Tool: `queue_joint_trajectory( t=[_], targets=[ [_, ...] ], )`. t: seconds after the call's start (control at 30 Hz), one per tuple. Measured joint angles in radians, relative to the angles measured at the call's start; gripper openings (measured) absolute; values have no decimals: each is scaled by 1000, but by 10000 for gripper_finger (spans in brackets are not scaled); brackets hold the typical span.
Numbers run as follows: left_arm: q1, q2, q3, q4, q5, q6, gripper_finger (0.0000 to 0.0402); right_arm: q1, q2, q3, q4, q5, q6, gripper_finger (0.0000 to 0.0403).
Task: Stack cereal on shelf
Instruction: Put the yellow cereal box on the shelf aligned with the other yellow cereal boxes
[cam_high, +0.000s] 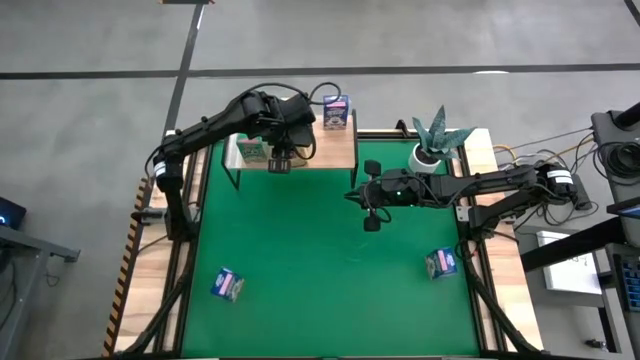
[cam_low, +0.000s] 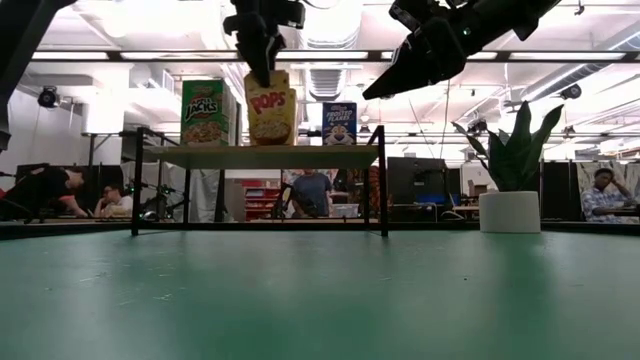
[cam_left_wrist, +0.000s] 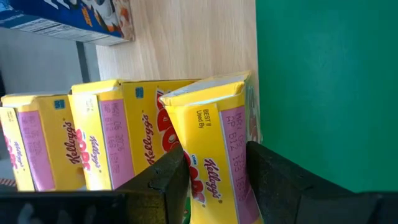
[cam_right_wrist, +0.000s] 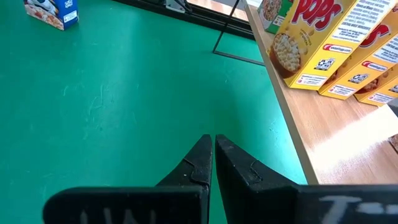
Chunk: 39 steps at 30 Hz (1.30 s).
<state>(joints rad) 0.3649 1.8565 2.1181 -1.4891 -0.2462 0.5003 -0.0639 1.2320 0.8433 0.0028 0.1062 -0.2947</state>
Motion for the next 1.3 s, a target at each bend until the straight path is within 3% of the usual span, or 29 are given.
queue_joint_trajectory(
  t=[0.4,0.87,1.3],
  targets=[
    [4,0,7,8,-9,15,142,0,0,0,0,0,0,9],
    [4,1,12,15,-9,11,208,0,0,0,-1,0,0,9],
    [-2,-1,88,6,-9,-8,213,0,0,0,-2,0,0,9]
  ],
)
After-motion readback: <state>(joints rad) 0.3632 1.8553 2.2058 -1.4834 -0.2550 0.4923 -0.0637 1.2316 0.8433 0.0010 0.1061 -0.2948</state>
